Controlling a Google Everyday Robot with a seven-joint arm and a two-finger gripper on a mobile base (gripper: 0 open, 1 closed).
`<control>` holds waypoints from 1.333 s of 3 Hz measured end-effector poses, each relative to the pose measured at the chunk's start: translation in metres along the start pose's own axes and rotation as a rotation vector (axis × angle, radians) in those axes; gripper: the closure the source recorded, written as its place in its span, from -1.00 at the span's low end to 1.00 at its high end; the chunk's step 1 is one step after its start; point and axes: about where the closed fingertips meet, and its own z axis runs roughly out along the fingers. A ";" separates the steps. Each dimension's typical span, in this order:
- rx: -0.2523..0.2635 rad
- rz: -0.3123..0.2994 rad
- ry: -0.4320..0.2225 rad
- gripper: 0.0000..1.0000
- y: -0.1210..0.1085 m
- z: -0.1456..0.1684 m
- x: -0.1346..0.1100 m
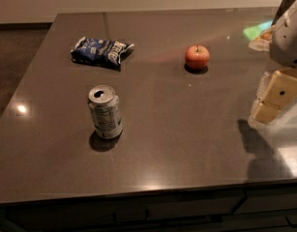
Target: Knock 7up can over
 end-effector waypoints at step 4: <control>-0.157 -0.108 -0.279 -1.00 0.014 0.096 -0.140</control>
Offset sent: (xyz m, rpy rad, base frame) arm 0.0487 0.1088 -0.0520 0.2261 0.0317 0.1026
